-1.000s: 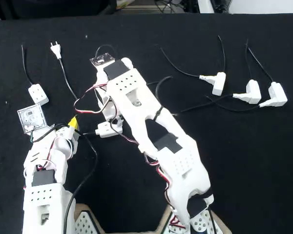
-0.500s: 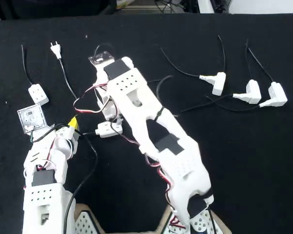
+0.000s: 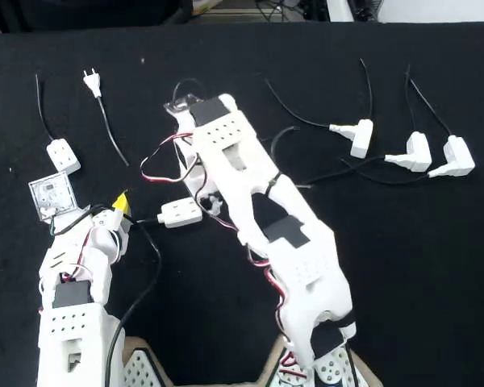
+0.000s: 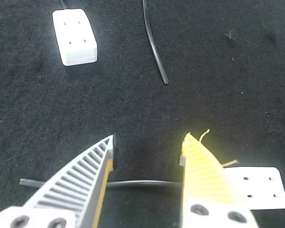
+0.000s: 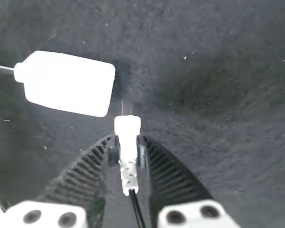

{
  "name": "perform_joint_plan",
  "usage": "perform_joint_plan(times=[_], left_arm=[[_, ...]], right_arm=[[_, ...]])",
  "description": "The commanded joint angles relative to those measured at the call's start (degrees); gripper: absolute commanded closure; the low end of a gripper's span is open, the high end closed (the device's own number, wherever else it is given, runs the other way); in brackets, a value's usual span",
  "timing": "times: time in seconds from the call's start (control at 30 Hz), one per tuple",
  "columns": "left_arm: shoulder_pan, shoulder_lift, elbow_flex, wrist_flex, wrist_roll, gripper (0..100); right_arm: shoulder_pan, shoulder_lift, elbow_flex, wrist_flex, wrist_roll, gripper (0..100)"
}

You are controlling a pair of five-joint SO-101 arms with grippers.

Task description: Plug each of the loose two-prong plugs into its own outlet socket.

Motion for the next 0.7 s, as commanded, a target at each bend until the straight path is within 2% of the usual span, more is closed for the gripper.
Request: perform_joint_plan(times=[0.0,0.67], left_arm=[[-0.2,-0.6,-0.8,-0.9,0.4,77],[-0.2,-0.6,-0.8,-0.9,0.4,77]], right_arm=[[0.8,0.6,-0.4,0.8,0.6,98.8],[0.9,2.5,-4.1,-2.5,0.7,98.8]])
